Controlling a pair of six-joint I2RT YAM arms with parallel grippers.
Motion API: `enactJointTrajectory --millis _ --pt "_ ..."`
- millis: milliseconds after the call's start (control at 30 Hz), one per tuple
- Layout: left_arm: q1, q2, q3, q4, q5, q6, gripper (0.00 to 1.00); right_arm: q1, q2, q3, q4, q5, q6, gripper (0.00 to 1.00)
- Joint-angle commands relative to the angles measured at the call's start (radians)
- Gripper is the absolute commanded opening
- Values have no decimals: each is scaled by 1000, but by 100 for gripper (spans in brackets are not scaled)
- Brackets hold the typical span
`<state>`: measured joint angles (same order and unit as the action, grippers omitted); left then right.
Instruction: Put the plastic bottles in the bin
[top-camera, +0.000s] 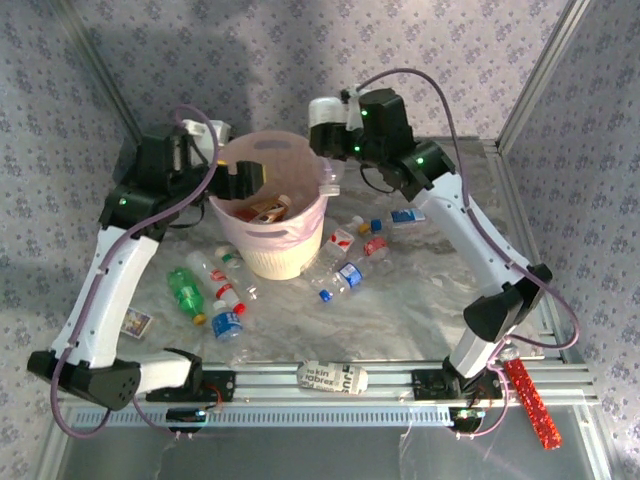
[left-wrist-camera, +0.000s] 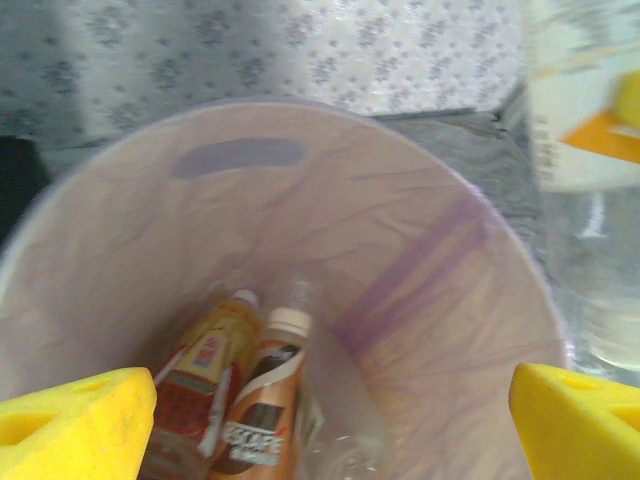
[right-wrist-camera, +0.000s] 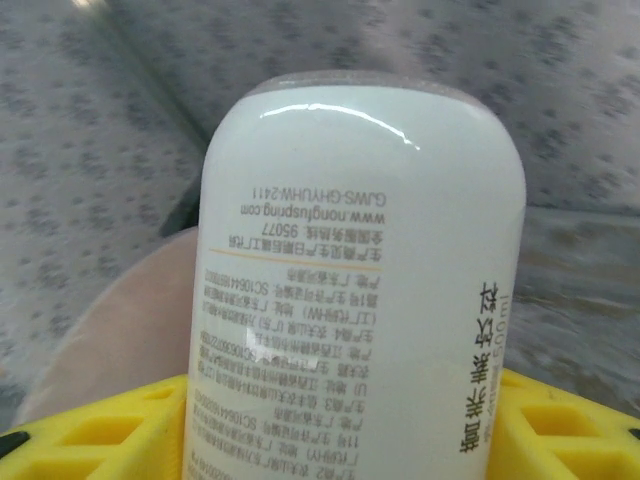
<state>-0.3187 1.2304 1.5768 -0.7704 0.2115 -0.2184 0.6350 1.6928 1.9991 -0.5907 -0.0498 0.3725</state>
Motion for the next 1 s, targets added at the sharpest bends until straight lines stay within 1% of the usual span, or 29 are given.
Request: enactJointTrajectory --millis 0,167,333,433,600,700,800,933,967 --pt "51 -57 -37 -49 -41 6 91 48 66 101 -44 4 -71 61" --pt "108 -105 -150 -21 7 -24 91 104 239 309 -129 -3 -98 61" --pt "130 -133 -252 37 57 -61 90 134 396 483 -237 -29 -123 61" --pt "131 -130 -281 52 64 -69 89 158 442 508 -266 -25 -144 61" --pt "132 -121 -308 86 79 -78 89 188 495 501 -301 19 -161 62" --pt "132 -113 -308 86 81 -81 88 201 519 502 -319 37 -165 69" --pt "132 -109 -311 86 81 -82 88 215 523 502 -327 50 -177 79" --pt "132 -103 -313 118 82 -83 88 226 514 519 -330 74 -191 87" --pt "132 -101 -313 120 83 -83 88 228 510 523 -331 80 -192 93"
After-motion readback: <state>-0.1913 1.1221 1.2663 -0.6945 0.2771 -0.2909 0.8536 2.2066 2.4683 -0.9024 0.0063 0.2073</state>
